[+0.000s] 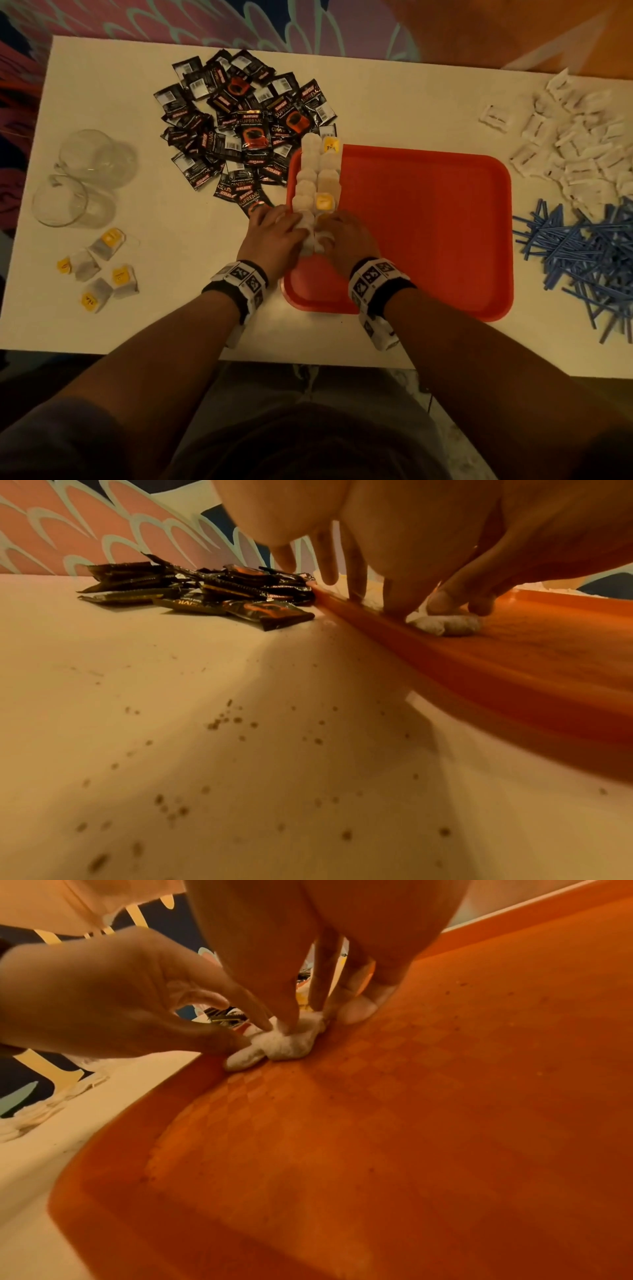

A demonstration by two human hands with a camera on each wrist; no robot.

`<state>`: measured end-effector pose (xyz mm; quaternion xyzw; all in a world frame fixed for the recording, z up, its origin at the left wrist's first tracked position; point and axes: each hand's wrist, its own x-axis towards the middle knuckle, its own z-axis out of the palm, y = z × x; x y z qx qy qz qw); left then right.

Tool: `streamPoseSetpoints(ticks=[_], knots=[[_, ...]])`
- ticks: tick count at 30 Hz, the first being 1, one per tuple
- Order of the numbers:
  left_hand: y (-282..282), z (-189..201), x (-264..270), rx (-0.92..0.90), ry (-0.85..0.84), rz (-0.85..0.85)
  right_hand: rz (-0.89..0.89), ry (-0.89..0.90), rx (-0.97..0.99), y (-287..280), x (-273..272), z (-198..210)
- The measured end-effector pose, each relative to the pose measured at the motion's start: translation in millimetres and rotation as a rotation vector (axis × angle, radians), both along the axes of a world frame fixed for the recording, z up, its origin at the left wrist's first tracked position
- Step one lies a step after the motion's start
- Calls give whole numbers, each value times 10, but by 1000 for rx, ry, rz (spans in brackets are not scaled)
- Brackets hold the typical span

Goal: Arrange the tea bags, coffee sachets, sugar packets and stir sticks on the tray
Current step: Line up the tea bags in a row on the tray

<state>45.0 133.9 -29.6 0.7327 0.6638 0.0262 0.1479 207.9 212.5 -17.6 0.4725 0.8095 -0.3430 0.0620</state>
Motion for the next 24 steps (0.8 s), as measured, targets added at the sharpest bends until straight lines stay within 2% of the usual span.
streamPoseSetpoints(ticks=[6, 11, 16, 21, 24], knots=[[104, 99, -27, 35, -31, 134, -163, 16, 22, 143, 24, 99], [253, 90, 1, -81, -60, 189, -238, -19, -61, 227, -62, 75], [258, 134, 5, -88, -138, 264, -290, -41, -84, 238, -66, 30], [227, 177, 6, -107, -164, 300, -242, -80, -125, 259, -92, 33], [166, 181, -21, -75, -172, 340, -313, -82, -110, 279, -64, 63]])
